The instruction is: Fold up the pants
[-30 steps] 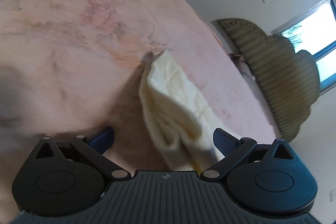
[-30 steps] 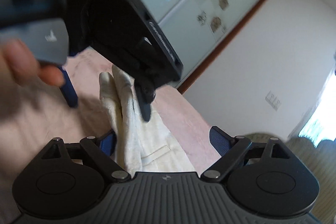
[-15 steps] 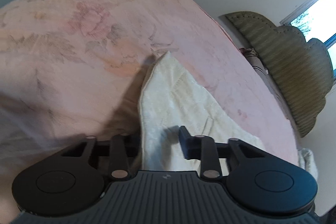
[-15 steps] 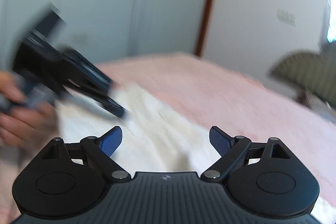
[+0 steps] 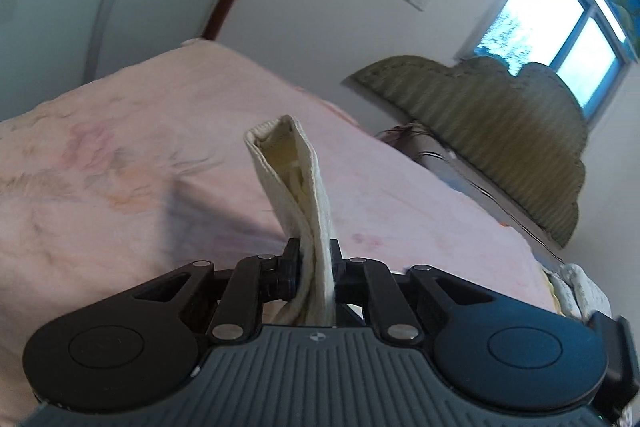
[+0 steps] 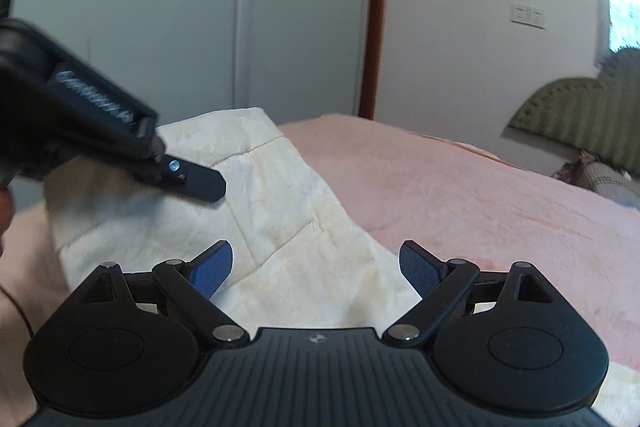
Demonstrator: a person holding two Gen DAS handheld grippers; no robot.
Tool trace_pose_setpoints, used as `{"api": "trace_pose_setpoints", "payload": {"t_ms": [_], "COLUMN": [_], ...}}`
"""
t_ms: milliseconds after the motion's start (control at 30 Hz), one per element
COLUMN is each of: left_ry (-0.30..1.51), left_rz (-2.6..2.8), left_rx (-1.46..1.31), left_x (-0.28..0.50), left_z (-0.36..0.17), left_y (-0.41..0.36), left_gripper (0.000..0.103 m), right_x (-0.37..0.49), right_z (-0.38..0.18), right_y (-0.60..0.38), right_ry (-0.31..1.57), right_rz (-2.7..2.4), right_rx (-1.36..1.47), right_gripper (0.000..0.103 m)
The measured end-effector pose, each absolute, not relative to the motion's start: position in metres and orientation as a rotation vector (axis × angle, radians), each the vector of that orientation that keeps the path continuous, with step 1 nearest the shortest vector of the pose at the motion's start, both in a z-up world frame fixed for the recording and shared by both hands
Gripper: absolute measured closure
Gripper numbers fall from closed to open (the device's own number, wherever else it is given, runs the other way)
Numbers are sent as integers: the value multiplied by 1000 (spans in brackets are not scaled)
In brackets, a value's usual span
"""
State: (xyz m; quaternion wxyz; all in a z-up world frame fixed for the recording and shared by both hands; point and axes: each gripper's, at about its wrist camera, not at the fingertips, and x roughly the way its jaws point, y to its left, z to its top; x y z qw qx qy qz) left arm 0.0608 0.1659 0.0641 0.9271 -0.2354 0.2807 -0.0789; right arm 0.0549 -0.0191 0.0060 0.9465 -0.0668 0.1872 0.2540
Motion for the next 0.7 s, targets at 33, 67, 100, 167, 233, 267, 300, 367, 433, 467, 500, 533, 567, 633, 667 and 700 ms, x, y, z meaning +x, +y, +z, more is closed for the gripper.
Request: {"api": "trace_pose_setpoints", "payload": {"t_ms": [33,67,100,167,233,267,300,367,433,467,500,533,567,633,667,700], "left_ry": [567,555,542,529,526,526,525,529,540,548,558,570,584,602,609,611], "left_rz": [-167,-168,-176,-206,-241,-263,-281,-319,-365,-390,-409,-426,-442,-467,-479,-491], "left_rx": [-466,-442,-419,-397,-376,-364,-349,-322,-311,-309,-302,-292,-280,-251,-235,-220], "left_x": [58,55,52,47,46,46,46,48,52,55,58,60,64,68,69,67], "left_z": [68,72,76,80,84,85,86,86,85,83,81,78,73,64,59,56], "left_y": [155,145,132,110,89,77,65,41,17,3,-10,-23,-38,-65,-78,-91], "left_gripper": [91,91,90,89,87,86,85,84,82,82,82,81,81,78,77,74], "right_x": [51,50,48,42,31,32,27,21,23,22,29,28,28,25,24,22], "right_z": [8,10,11,13,15,16,18,21,22,23,21,19,17,11,8,5], "right_y": [-27,-34,-41,-56,-72,-82,-92,-118,-146,-161,-176,-189,-201,-223,-232,-241], "right_ry": [374,374,370,348,326,318,311,298,289,291,298,303,310,335,345,350], "right_rz": [518,522,517,503,482,469,457,434,420,409,396,383,367,317,289,263], "right_rx": [-97,-61,-37,-6,17,33,53,112,200,240,269,285,296,313,315,313], "right_gripper": [12,12,12,12,12,12,12,12,12,12,12,12,12,12,12,12]}}
